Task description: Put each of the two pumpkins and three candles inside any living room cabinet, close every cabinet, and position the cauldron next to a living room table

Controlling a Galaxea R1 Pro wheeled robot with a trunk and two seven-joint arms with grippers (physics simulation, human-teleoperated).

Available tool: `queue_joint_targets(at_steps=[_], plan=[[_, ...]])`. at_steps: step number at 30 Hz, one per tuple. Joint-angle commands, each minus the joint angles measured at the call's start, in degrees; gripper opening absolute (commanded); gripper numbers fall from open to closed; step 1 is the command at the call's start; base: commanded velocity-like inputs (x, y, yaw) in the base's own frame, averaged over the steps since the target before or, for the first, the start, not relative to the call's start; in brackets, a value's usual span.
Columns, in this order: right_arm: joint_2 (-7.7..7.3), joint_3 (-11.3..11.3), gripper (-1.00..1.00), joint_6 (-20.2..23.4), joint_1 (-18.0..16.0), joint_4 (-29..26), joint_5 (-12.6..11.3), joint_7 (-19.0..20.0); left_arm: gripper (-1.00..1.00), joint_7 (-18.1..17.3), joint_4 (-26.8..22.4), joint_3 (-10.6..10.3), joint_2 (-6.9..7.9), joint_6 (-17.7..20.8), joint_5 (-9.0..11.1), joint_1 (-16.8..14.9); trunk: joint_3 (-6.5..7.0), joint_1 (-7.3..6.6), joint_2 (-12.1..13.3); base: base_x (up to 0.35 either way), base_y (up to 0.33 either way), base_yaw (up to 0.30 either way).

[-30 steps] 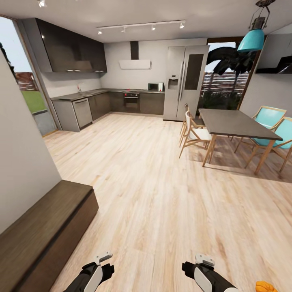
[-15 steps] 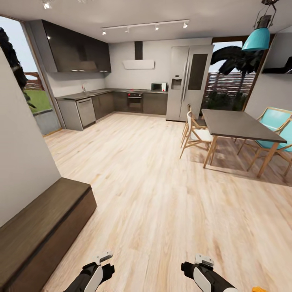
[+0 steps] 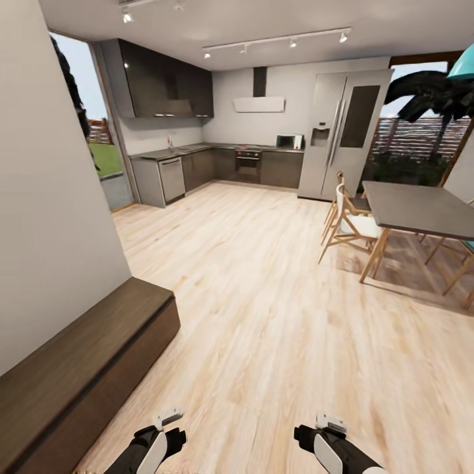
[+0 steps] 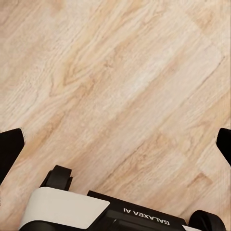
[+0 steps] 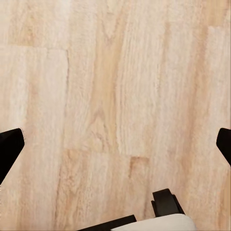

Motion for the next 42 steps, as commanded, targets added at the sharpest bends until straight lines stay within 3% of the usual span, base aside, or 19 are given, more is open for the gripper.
queue_joint_targets(at_steps=[1,42], plan=[[0.00,0.0,1.00,0.0,0.0,0.0,0.0,0.0,1.00,0.0,0.0,0.0,0.00,0.0,0.0,0.0,0.00,0.00,0.0,0.000,0.000,0.291],[0.01,0.1,1.00,0.0,0.0,0.1,0.0,0.0,1.00,0.0,0.1,-0.1,-0.09,-0.1,-0.1,0.0,0.00,0.00,0.0,0.000,0.000,0.291]])
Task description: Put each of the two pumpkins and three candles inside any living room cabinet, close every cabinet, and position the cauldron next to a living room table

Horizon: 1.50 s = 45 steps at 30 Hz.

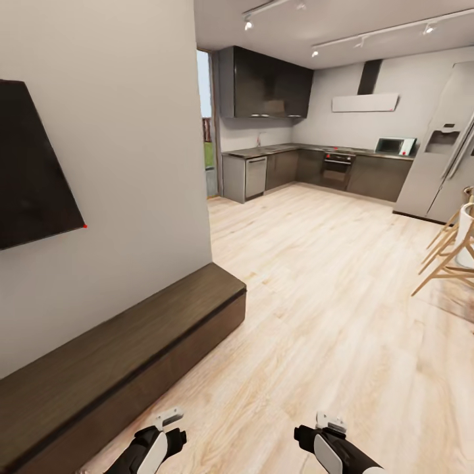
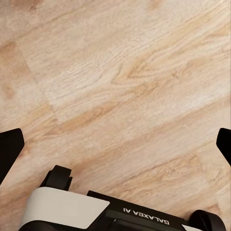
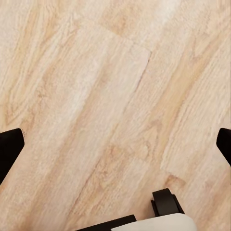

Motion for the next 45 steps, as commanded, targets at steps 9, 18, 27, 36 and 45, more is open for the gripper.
queue_joint_targets(at_steps=[9,18,27,36,45], plan=[[0.01,0.0,1.00,0.0,0.0,0.0,0.0,0.0,1.00,0.0,0.0,0.0,0.00,0.0,0.0,0.0,0.00,0.00,0.0,0.000,0.000,0.291],[0.00,0.0,1.00,0.0,0.0,0.0,0.0,0.0,1.00,0.0,0.0,0.0,0.00,0.0,0.0,0.0,0.00,0.00,0.0,0.000,0.000,0.291],[0.00,0.0,1.00,0.0,0.0,0.0,0.0,0.0,1.00,0.0,0.0,-0.1,0.00,0.0,0.0,0.0,0.00,0.00,0.0,0.000,0.000,0.291],[0.02,0.0,1.00,0.0,0.0,0.0,0.0,0.0,1.00,0.0,0.0,-0.1,-0.03,0.0,-0.1,0.0,0.00,0.00,0.0,-0.123,-0.005,0.291],[0.00,0.0,1.00,0.0,0.0,0.0,0.0,0.0,1.00,0.0,0.0,-0.1,-0.03,0.0,-0.1,0.0,0.00,0.00,0.0,-0.208,-0.168,0.291]])
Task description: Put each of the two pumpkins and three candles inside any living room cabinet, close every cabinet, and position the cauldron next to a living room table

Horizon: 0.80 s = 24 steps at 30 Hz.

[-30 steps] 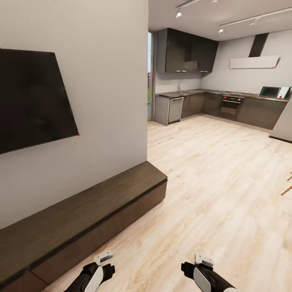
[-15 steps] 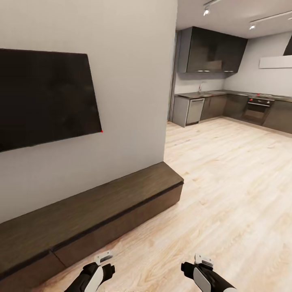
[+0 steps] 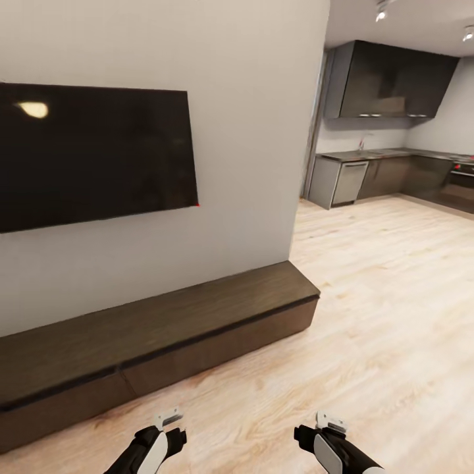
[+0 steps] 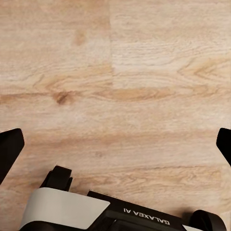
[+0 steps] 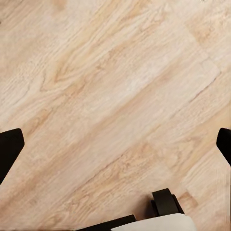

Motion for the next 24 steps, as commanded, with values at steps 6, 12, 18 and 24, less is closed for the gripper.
queue_joint_targets(at_steps=[6,12,18,24], plan=[[0.00,0.0,1.00,0.0,0.0,0.0,0.0,0.0,1.00,0.0,0.0,0.0,0.01,0.0,0.0,0.0,0.00,0.00,0.0,-0.062,-0.155,0.291],[0.00,0.0,1.00,0.0,0.0,0.0,0.0,0.0,1.00,0.0,0.0,0.0,0.00,0.0,0.0,0.0,0.00,0.00,0.0,-0.005,-0.133,0.291],[0.00,0.0,1.00,0.0,0.0,0.0,0.0,0.0,1.00,0.0,0.0,0.0,0.02,0.0,0.0,0.0,0.00,0.00,0.0,0.021,-0.117,0.291],[0.00,0.0,1.00,0.0,0.0,0.0,0.0,0.0,1.00,0.0,0.0,0.0,0.00,0.0,0.0,0.0,0.00,0.00,0.0,0.062,-0.107,0.291]])
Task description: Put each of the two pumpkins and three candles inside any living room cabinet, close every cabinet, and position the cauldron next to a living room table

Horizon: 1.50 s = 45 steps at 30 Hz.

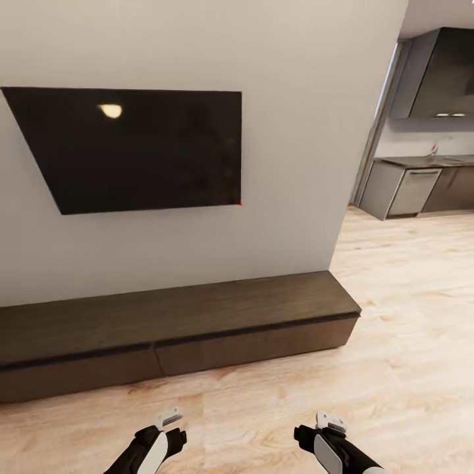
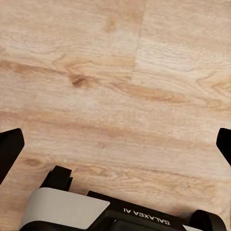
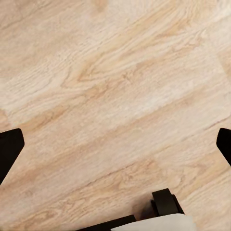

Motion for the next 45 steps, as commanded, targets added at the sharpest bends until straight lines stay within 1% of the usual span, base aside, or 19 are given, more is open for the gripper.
queue_joint_targets(at_steps=[1,9,15,22,25,32,40,45], plan=[[0.00,0.0,1.00,0.0,0.0,0.0,0.0,0.0,1.00,0.0,0.0,0.0,0.01,0.0,0.0,0.0,0.00,0.00,0.0,0.024,-0.095,0.291],[0.00,0.0,1.00,-0.1,0.0,0.0,0.0,0.1,1.00,0.1,0.0,0.0,-0.06,0.0,0.0,0.0,0.00,0.00,0.0,0.005,-0.142,0.276],[-0.06,0.0,1.00,-0.1,0.0,0.0,0.0,0.2,1.00,0.1,0.0,0.0,0.00,0.0,0.0,0.0,0.00,0.00,0.0,0.000,-0.180,0.060],[-0.36,0.0,1.00,-0.1,0.0,0.0,-0.1,0.4,1.00,0.0,0.0,0.0,-0.02,0.0,0.0,0.0,0.02,0.00,0.0,0.000,-0.034,-0.001],[-0.46,0.0,1.00,-0.1,0.0,0.0,-0.2,0.4,1.00,0.0,0.0,0.0,-0.02,0.0,0.0,0.0,0.14,0.00,0.0,0.000,-0.003,-0.136],[-0.13,0.0,1.00,-0.1,0.0,0.0,0.0,0.4,1.00,0.1,0.0,0.0,-0.04,0.0,0.0,0.0,0.50,0.00,0.0,0.020,-0.028,-0.184],[-0.11,0.0,1.00,-0.1,0.0,0.0,0.0,0.4,1.00,0.0,0.0,0.0,0.01,-0.1,0.1,0.0,0.56,0.00,0.0,0.079,-0.112,-0.030],[-0.66,-0.2,1.00,-0.1,0.0,0.0,-0.4,0.5,1.00,-0.1,-0.3,0.3,0.06,0.5,0.3,0.0,0.56,0.00,0.0,0.007,-0.009,-0.001]])
